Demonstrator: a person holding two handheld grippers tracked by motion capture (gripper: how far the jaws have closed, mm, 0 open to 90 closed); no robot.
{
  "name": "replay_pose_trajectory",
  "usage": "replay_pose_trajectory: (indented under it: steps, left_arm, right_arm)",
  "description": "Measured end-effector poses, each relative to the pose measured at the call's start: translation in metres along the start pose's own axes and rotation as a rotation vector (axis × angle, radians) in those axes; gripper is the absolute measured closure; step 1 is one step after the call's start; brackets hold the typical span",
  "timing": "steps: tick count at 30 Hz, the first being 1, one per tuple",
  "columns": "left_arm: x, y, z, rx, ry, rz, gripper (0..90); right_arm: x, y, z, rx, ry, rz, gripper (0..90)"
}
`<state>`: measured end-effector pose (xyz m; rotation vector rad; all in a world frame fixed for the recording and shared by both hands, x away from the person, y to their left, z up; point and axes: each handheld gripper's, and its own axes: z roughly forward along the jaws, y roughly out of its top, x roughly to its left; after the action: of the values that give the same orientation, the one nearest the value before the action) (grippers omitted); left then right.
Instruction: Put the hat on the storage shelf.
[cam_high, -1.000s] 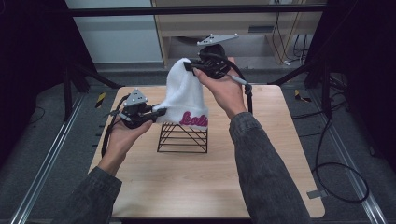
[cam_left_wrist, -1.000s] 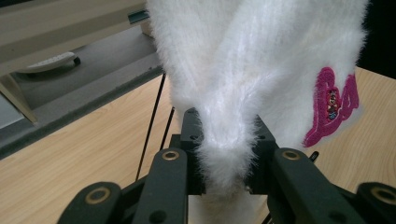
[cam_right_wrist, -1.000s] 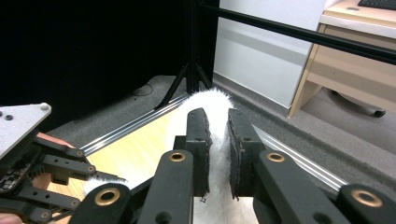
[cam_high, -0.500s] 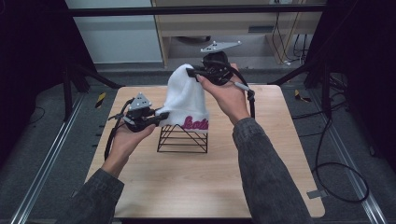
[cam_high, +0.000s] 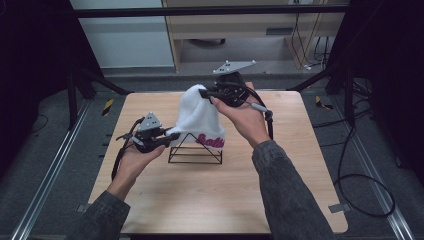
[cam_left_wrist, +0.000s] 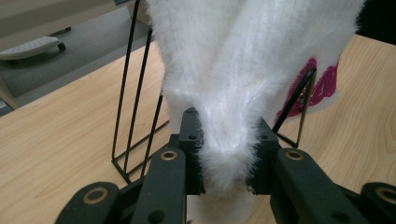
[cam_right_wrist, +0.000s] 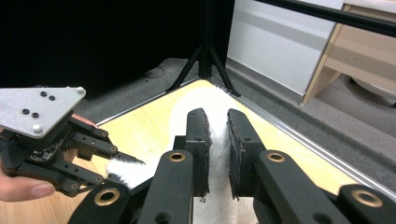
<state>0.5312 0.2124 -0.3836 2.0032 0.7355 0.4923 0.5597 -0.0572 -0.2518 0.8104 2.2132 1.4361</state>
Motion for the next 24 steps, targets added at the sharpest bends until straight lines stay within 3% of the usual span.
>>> replay_pose_trajectory:
  steps: [4,8,9,11,16,24]
  left_arm:
    - [0.002,-0.008,-0.001,0.011,0.000,-0.013,70.1]
    - [0.004,-0.012,-0.004,0.019,0.003,-0.035,53.0]
    - [0.005,-0.013,-0.006,0.016,0.005,-0.041,53.0]
    - [0.006,-0.016,-0.010,0.007,0.016,-0.051,42.3]
    - [0.011,-0.022,-0.019,0.002,0.038,-0.066,33.3]
    - [0.013,-0.029,-0.025,0.018,0.064,-0.058,28.4]
  right_arm:
    - [0.004,-0.004,0.005,0.011,0.014,-0.001,80.6]
    - [0.006,-0.006,0.011,0.034,0.016,-0.001,80.5]
    - [0.006,-0.006,0.011,0.034,0.016,-0.001,80.5]
    - [0.008,-0.010,0.015,0.050,0.023,-0.002,80.6]
    - [0.012,-0.017,0.021,0.084,0.024,-0.003,80.4]
    - [0.012,-0.029,0.025,0.120,0.032,0.007,79.5]
